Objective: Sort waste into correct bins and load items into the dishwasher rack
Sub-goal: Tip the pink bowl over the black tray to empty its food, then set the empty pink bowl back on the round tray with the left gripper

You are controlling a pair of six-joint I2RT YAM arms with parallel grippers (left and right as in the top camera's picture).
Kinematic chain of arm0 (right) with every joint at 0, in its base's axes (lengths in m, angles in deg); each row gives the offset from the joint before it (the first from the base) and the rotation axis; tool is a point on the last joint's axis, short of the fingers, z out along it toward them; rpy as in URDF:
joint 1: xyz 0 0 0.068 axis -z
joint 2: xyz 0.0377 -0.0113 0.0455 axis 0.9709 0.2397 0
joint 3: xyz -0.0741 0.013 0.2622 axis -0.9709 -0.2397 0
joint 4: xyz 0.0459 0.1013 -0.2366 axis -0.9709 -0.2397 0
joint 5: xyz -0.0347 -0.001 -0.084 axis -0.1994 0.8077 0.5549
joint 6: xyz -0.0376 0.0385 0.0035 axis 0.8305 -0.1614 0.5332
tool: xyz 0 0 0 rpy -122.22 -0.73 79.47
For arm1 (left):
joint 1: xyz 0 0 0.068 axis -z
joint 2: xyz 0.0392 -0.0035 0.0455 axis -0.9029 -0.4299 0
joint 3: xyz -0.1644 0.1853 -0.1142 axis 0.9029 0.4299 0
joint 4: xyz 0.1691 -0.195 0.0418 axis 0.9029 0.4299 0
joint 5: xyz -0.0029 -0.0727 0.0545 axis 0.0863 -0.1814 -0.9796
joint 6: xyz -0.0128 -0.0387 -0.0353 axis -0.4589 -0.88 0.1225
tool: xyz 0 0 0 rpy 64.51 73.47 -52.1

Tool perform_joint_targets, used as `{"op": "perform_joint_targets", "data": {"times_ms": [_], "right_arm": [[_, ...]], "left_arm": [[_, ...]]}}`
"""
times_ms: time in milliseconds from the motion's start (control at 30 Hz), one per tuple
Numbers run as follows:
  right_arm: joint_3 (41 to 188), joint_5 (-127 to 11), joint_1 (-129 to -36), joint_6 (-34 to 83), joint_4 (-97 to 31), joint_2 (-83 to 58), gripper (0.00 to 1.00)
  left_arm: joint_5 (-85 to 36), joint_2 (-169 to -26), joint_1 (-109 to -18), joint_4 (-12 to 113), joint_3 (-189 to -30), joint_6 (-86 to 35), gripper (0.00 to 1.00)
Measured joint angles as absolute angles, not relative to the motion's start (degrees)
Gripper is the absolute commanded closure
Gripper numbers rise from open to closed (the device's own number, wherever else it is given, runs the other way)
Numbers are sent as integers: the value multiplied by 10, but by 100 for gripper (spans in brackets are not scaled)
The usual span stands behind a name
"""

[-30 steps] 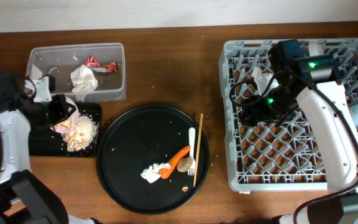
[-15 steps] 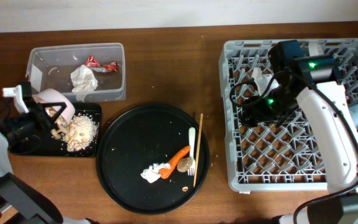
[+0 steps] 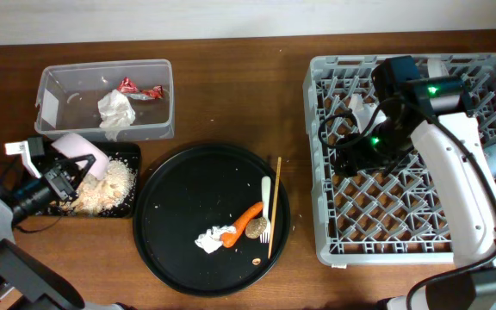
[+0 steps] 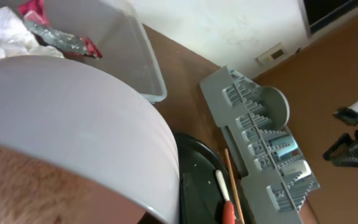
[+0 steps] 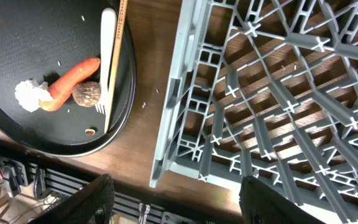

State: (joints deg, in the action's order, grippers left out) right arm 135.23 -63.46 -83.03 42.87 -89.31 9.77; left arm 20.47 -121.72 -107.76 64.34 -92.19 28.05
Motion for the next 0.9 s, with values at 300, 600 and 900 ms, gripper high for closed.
{"op": "perform_joint_targets", "data": {"times_ms": [300, 600, 900], "right_arm": [[1352, -635, -830, 429, -895, 98, 32], [1352, -635, -830, 429, -902, 98, 32], [1352, -634, -830, 429, -904, 98, 32]], "left_arm": [[228, -1217, -1078, 648, -922, 361, 100], [287, -1217, -1088, 668, -920, 398, 100], [359, -1217, -1094, 683, -919, 335, 100]]}}
